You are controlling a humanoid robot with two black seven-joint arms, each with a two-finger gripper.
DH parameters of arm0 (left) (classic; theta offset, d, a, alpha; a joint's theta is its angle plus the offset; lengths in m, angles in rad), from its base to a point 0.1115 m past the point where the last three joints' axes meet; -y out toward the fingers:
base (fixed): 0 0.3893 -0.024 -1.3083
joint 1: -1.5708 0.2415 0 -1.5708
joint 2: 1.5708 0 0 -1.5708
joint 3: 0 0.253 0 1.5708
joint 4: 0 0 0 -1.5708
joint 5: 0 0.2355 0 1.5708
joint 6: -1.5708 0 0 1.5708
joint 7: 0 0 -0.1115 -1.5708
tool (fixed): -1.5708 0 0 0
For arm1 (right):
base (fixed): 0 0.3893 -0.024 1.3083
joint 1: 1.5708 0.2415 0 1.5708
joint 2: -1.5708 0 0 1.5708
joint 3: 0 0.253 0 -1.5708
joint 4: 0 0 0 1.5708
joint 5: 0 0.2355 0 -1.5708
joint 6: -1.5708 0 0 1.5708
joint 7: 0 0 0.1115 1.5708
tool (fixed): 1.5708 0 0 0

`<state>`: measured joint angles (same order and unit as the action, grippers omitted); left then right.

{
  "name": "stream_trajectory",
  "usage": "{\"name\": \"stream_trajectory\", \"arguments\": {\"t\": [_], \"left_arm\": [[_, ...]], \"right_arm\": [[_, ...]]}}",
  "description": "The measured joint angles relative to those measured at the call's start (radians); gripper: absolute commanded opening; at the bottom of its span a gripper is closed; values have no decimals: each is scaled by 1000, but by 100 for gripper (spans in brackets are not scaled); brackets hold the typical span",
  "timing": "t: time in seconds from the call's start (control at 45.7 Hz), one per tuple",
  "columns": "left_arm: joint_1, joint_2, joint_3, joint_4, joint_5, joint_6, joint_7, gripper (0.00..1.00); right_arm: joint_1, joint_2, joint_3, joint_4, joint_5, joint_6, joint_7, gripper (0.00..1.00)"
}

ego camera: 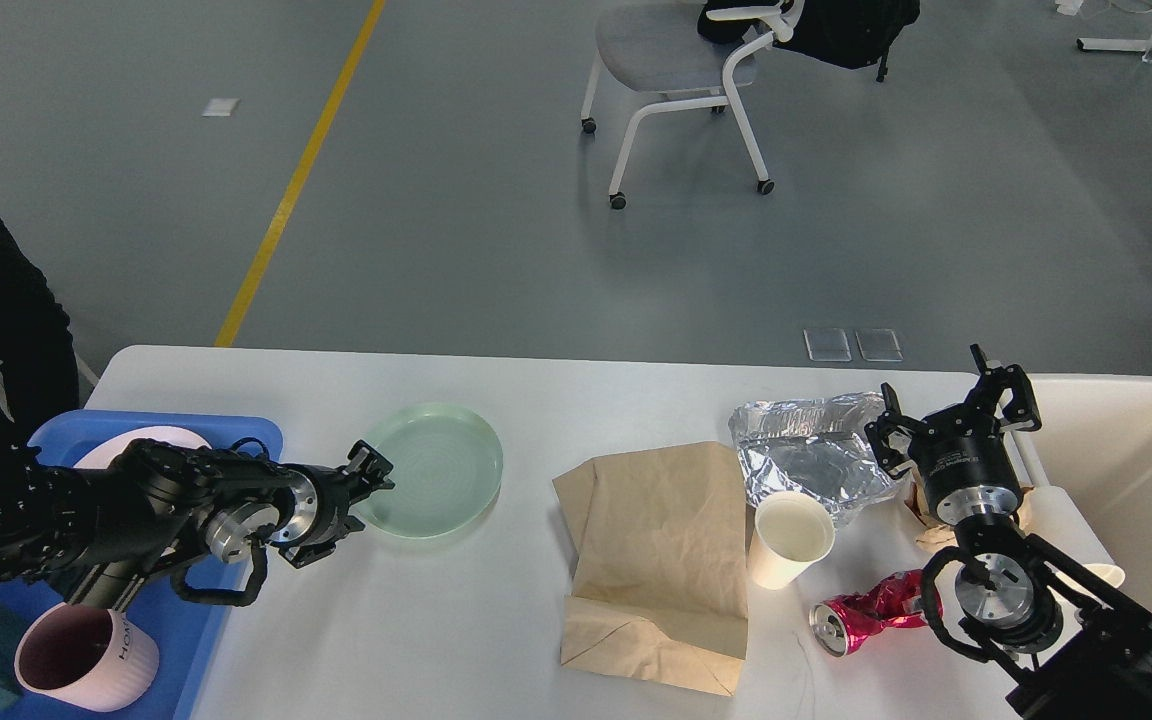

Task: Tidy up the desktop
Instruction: 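Grasp the edge of the pale green plate with the left gripper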

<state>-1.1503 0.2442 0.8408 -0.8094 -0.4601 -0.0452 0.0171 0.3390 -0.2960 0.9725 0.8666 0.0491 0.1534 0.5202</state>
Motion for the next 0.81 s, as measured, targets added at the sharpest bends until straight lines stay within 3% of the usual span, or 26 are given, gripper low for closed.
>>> {"name": "stream_trajectory", "arguments": {"t": [0.416, 0.722, 0.81], "left_arm": [[21, 1, -8, 1, 0, -7, 4, 26], [34, 1, -8, -4, 1, -14, 5, 0], [38, 1, -8, -5, 1, -19, 6, 0]], "right_arm": [[0, 0, 0, 0, 0, 0, 0, 100], [0, 0, 0, 0, 0, 0, 0, 100], [0, 0, 0, 0, 0, 0, 0, 100]]}}
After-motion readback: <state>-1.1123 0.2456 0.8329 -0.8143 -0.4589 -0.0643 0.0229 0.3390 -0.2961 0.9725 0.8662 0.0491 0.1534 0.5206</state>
